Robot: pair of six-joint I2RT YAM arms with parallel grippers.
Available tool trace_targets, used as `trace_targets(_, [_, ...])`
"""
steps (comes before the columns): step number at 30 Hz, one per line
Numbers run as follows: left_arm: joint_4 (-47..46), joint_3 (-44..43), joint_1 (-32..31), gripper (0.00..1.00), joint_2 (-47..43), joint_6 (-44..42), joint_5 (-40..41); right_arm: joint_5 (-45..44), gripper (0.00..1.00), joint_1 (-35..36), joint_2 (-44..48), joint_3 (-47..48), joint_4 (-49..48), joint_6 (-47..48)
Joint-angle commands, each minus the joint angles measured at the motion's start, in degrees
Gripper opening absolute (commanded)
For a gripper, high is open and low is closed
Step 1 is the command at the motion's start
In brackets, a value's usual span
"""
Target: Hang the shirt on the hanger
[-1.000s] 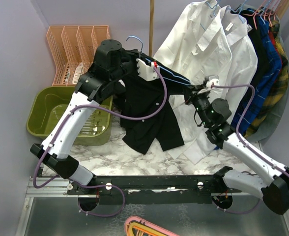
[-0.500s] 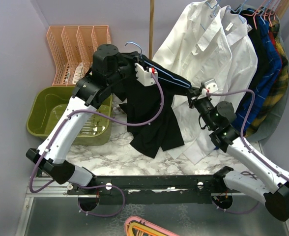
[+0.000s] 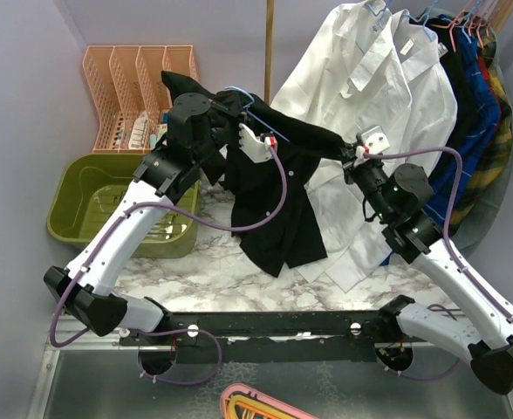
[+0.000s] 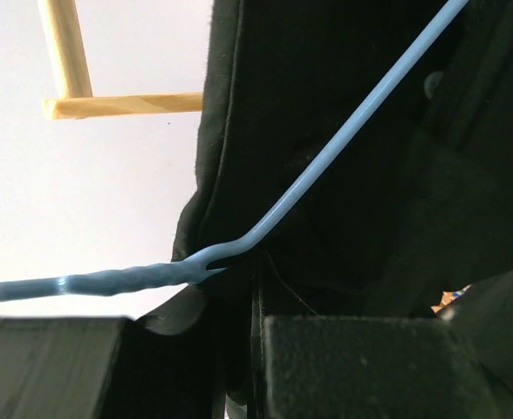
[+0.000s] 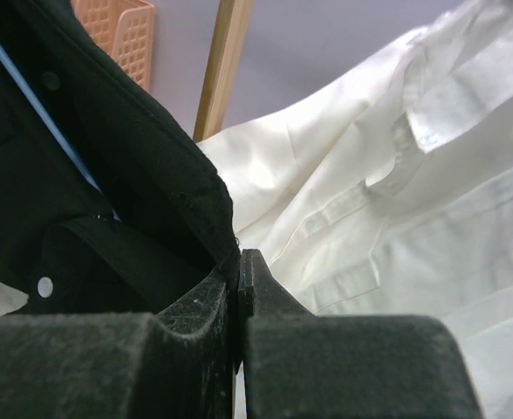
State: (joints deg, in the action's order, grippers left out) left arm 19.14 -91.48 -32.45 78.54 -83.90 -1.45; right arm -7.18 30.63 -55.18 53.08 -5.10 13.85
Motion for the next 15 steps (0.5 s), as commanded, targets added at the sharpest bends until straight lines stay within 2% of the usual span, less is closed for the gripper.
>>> trace_targets(1, [-2.5, -2.4, 2.7, 0.00, -0.6, -3.6, 11.1, -1.3, 0.01, -1.5, 3.4, 0.2, 3.2, 9.4])
trace_targets(5, [-2.7, -2.8, 2.4, 0.00, -0.4, 0.2, 10.7, 2.7, 0.01, -1.5, 1.2, 5.1, 9.4, 1.5])
trace_targets(9, [2.4, -6.4, 1.8, 0.00, 0.6, 12.8, 8.6, 15.8, 0.01, -1.5, -2.1, 9.0, 13.9, -9.6])
trace_targets(12, [8.9, -10.7, 1.5, 0.00, 1.8, 23.2, 4.3, 22.4, 0.01, -1.5, -3.6, 8.3, 10.0, -19.7])
trace_targets(15, [11.2, -11.6, -0.2, 0.00, 2.2, 28.8, 2.8, 27.5, 0.01, -1.4, -4.6, 7.7, 5.0, -27.6])
